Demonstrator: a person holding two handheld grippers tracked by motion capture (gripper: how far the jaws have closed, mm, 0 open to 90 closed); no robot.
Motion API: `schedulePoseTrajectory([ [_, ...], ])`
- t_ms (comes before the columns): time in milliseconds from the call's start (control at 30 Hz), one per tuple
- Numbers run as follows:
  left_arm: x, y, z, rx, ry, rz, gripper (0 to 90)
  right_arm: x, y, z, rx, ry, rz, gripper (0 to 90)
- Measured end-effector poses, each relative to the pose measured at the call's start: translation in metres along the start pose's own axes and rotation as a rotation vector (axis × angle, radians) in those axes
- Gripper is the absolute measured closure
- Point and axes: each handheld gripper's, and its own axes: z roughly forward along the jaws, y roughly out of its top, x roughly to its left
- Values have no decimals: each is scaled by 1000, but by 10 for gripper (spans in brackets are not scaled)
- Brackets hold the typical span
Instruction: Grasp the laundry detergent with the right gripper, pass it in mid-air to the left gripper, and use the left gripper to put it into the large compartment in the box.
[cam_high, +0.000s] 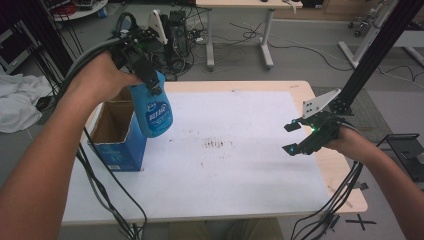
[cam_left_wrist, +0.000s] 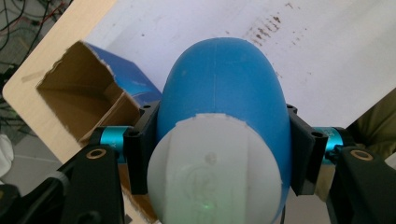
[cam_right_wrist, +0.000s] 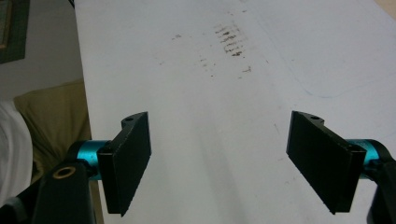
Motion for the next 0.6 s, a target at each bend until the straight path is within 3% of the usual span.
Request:
schedulePoseTrajectory([
  [167, 13, -8, -10, 10, 28, -88, 387, -2, 1, 0, -4, -1, -11, 212],
  [367, 29, -18, -17, 6, 73, -247, 387, -4, 3, 3, -12, -2, -37, 213],
  [600, 48, -28, -23, 9, 146, -364, 387, -5, 2, 3, -19, -7, -44, 213],
])
